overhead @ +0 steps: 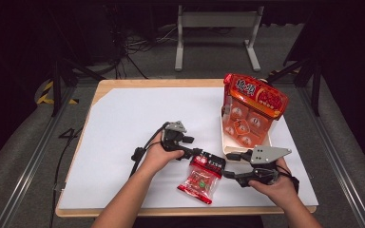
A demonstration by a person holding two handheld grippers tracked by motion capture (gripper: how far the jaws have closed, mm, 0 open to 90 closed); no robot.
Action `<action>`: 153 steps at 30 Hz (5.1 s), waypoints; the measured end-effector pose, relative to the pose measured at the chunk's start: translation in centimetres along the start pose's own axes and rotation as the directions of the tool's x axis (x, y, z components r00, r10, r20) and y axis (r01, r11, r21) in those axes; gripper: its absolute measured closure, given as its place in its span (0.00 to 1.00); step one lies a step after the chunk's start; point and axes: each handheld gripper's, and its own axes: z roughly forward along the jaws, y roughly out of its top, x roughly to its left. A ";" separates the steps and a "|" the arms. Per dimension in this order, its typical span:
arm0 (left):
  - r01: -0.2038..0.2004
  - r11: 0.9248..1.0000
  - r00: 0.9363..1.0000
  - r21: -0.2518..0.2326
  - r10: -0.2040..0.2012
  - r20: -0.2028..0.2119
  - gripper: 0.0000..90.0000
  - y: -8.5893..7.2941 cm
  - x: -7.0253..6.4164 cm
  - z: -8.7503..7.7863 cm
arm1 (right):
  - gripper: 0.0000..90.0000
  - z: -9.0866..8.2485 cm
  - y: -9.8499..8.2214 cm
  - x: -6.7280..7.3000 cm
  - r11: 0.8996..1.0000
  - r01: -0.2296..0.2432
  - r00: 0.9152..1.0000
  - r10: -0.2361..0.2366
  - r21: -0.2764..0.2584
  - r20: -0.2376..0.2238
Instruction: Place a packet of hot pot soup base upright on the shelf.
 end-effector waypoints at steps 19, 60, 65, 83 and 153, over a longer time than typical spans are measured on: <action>0.036 0.996 0.998 0.079 -0.041 0.053 0.67 -0.8 0.4 1.9 | 0.45 0.0 -0.1 0.0 1.000 -0.010 1.000 0.010 -0.003 -0.014; -0.065 0.998 0.997 0.022 0.065 0.030 1.00 0.5 -2.0 -1.6 | 0.45 0.3 -0.1 -0.2 0.999 -0.034 0.999 0.034 0.014 0.018; -0.084 0.996 0.996 -0.020 0.085 0.034 1.00 1.0 -3.0 -3.1 | 0.45 0.0 0.3 -0.2 0.999 -0.042 0.999 0.042 -0.005 0.027; -0.157 0.975 0.985 -0.158 0.166 0.046 1.00 2.6 -6.2 -7.8 | 0.53 -2.8 1.5 -0.9 0.994 -0.070 0.993 0.077 -0.083 0.086; -0.244 0.903 0.963 -0.353 0.269 0.023 1.00 10.7 -6.6 -10.2 | 0.56 -12.0 -2.1 -3.2 0.958 -0.167 0.915 0.238 -0.233 0.325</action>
